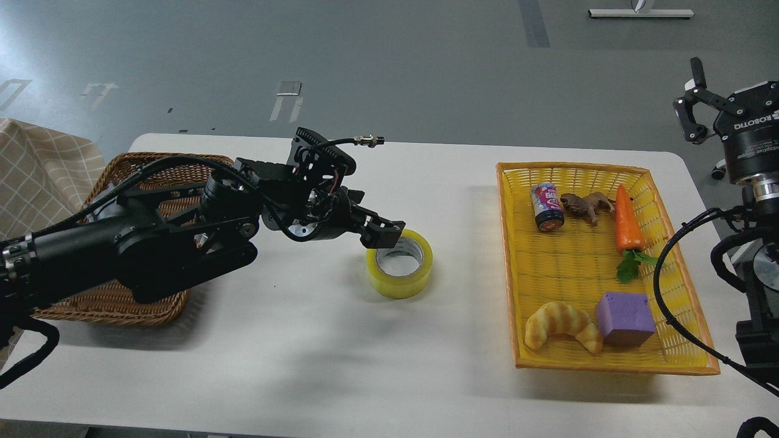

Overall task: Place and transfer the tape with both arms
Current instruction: 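Reach the left gripper toward the tape roll on the table, then grip the tape roll through its hole with the left gripper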

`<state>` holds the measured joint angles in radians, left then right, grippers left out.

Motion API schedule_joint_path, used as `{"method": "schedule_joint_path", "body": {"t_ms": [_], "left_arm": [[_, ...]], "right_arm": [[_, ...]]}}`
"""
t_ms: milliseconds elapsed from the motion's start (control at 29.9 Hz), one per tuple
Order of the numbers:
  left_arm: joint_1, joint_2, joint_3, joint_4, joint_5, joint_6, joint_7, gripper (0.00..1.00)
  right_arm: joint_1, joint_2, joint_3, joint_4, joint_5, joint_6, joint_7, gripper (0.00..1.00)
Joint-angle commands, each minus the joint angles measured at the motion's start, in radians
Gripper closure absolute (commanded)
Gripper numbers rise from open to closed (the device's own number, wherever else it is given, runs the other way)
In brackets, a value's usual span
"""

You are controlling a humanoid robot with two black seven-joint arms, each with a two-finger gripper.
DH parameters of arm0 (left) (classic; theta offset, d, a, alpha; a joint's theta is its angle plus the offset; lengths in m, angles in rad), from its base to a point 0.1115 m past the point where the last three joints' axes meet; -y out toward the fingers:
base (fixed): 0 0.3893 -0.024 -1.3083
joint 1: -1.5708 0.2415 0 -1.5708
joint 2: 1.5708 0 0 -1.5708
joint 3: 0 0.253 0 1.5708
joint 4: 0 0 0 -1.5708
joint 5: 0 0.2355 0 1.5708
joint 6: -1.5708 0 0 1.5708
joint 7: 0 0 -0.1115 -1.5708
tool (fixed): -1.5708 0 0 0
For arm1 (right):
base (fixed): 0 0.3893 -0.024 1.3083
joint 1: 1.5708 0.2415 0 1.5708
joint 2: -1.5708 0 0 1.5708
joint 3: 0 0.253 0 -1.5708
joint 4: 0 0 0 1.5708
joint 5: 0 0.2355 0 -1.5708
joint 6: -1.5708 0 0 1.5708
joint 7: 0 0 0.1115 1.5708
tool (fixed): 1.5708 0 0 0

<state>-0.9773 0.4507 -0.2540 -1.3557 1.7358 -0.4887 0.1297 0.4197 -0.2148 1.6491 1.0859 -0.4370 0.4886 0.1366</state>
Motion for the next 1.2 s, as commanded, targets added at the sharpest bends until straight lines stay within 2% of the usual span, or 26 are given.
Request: {"method": "schedule_joint_path", "body": {"t_ms": [0, 134, 401, 903, 1003, 1103, 1137, 1170], "left_arm": [[0.0, -0.026, 0.002, 0.029, -0.001, 0.0, 0.002, 0.02], [0.006, -0.063, 0.002, 0.056, -0.001, 0.0, 0.008, 0.03], [0.005, -0.096, 0.064, 0.104, -0.002, 0.0, 0.011, 0.12], [0.012, -0.165, 0.078, 0.217, -0.001, 0.0, 0.013, 0.14], [0.012, -0.165, 0.105, 0.217, -0.001, 0.0, 0.014, 0.23], [0.012, -0.167, 0.111, 0.217, -0.001, 0.0, 0.016, 0.47], [0.011, -0.165, 0.111, 0.219, -0.001, 0.0, 0.019, 0.63], [0.011, -0.165, 0.111, 0.221, -0.001, 0.0, 0.019, 0.75]], "right_arm": [[-0.004, 0.0, 0.0, -0.001, 0.0, 0.0, 0.0, 0.0], [-0.009, 0.0, 0.0, -0.001, 0.0, 0.0, 0.0, 0.0], [-0.012, 0.0, 0.0, -0.001, 0.0, 0.0, 0.001, 0.0], [-0.022, 0.0, 0.001, -0.001, 0.001, 0.0, 0.001, 0.0], [-0.027, 0.0, 0.001, 0.0, 0.001, 0.0, 0.001, 0.0], [-0.029, 0.0, 0.006, 0.0, 0.001, 0.0, 0.001, 0.0], [-0.029, 0.0, 0.006, 0.0, 0.001, 0.0, 0.001, 0.0], [-0.029, 0.0, 0.006, 0.0, 0.001, 0.0, 0.001, 0.0]]}}
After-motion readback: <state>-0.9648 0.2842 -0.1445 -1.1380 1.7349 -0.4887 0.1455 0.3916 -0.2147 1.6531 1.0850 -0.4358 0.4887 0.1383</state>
